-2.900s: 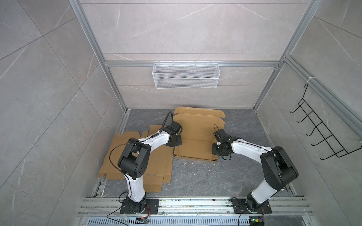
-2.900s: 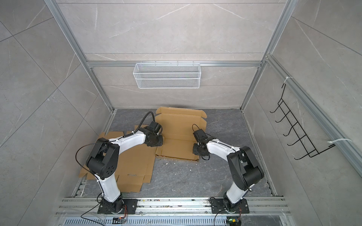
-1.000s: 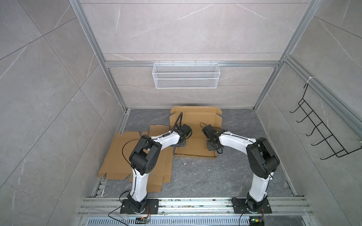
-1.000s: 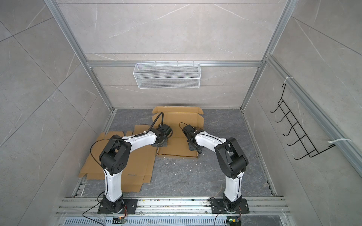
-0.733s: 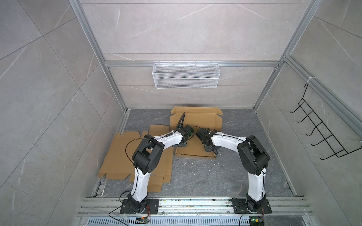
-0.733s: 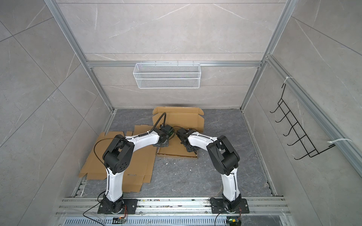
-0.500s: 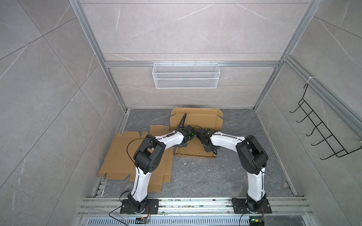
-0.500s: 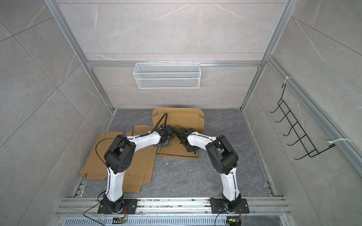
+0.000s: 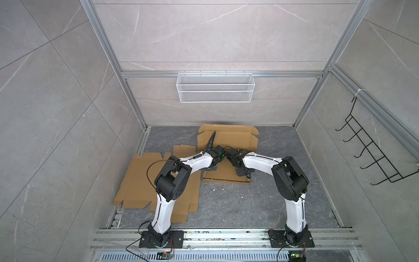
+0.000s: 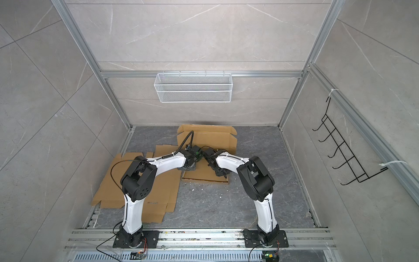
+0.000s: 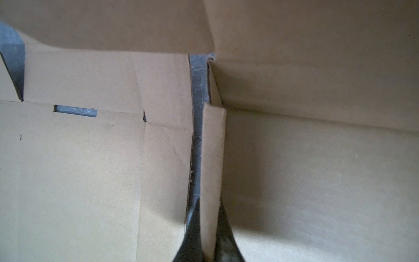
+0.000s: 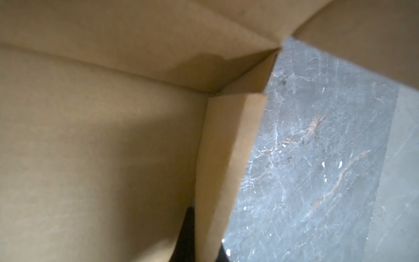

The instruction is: Fold the paper box

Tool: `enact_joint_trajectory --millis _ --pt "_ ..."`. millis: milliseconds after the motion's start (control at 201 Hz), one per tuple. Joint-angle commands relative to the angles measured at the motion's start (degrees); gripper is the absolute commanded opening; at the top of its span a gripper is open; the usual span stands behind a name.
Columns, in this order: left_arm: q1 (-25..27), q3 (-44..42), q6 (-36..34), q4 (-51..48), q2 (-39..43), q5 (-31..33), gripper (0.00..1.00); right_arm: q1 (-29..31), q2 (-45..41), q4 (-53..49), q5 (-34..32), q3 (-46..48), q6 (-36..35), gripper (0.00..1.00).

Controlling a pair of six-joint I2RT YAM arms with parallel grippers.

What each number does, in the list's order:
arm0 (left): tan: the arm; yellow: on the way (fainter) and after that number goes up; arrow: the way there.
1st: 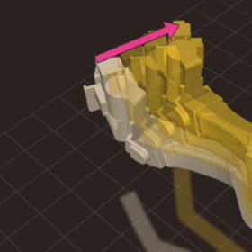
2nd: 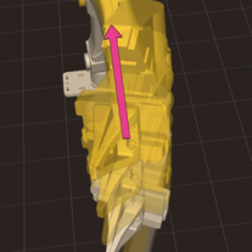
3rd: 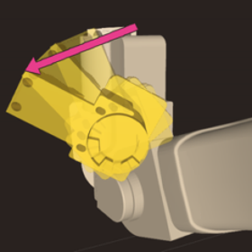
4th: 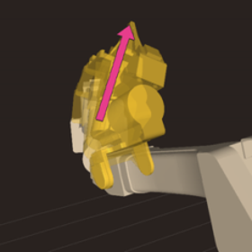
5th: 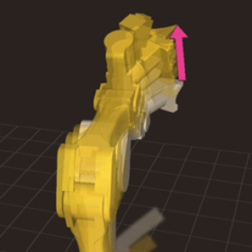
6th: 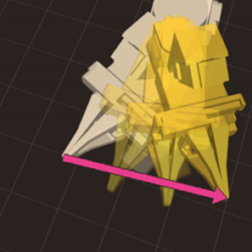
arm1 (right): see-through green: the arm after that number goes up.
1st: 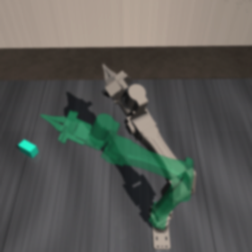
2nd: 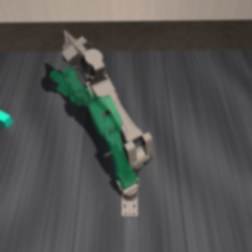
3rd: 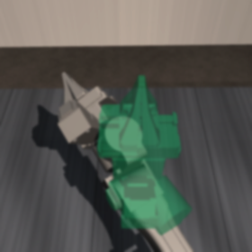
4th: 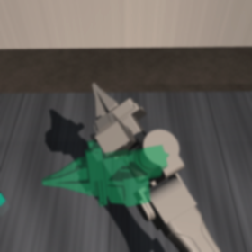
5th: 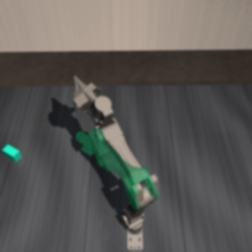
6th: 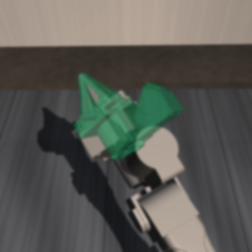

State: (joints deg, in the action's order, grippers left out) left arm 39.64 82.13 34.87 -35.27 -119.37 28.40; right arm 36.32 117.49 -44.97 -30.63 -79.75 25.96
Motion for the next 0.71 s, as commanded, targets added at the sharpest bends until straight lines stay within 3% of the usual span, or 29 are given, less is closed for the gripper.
enact_joint_trajectory --millis 0,119,403,702 --pt "0.4 -4.2 2.1 -0.5 -8.5 -4.3 0.0 1.8 3.4 0.0 4.0 1.1 0.2 0.0" --pt "0.1 -4.9 1.5 0.1 -6.9 -5.4 0.0 0.8 -1.3 3.3 7.0 3.5 -0.9 0.0" --pt "-0.5 -6.5 1.2 -0.4 -3.0 -6.6 0.0 -4.5 -11.5 3.5 15.6 4.7 -4.0 0.29" --pt "-0.5 -6.4 1.1 -0.8 -3.4 -6.6 0.0 -7.0 -16.3 4.3 21.2 5.9 -3.7 0.4"
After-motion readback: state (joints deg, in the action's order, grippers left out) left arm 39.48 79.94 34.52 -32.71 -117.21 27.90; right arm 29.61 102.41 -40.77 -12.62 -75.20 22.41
